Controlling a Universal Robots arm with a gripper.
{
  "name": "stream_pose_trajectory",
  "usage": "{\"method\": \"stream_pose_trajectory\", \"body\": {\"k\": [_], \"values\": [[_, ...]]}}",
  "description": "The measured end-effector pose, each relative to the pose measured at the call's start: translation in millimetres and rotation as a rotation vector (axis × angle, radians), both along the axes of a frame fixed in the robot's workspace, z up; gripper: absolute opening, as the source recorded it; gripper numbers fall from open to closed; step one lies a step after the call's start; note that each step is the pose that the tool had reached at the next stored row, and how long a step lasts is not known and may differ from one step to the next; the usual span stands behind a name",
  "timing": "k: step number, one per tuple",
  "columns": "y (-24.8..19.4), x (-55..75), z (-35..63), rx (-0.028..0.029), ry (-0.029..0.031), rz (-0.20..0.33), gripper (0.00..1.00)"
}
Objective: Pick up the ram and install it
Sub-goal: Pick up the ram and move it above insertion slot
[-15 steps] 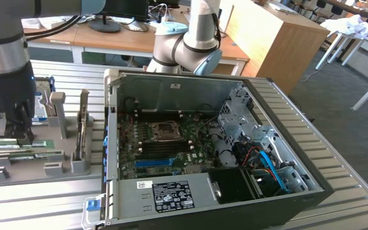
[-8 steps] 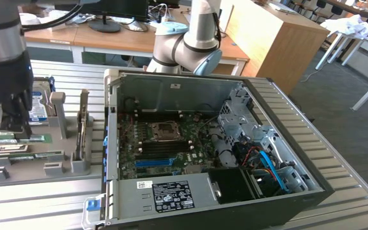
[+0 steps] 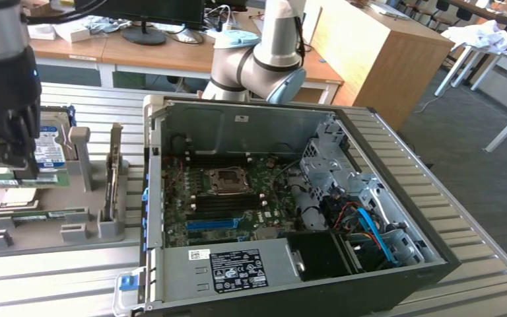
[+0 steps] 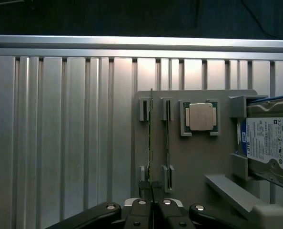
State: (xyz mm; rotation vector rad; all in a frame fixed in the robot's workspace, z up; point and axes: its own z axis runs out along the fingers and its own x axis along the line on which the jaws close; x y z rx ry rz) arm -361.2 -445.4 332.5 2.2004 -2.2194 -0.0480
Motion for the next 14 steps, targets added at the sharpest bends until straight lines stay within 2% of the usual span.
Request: {"method": "stream_pose_trajectory", "body": {"k": [9,14], "values": [[0.0,0.1,23.4,0.0,0.0,0.001,0.12],[0.0,0.1,33.2,0.0,0.0,0.001,0.12]]}}
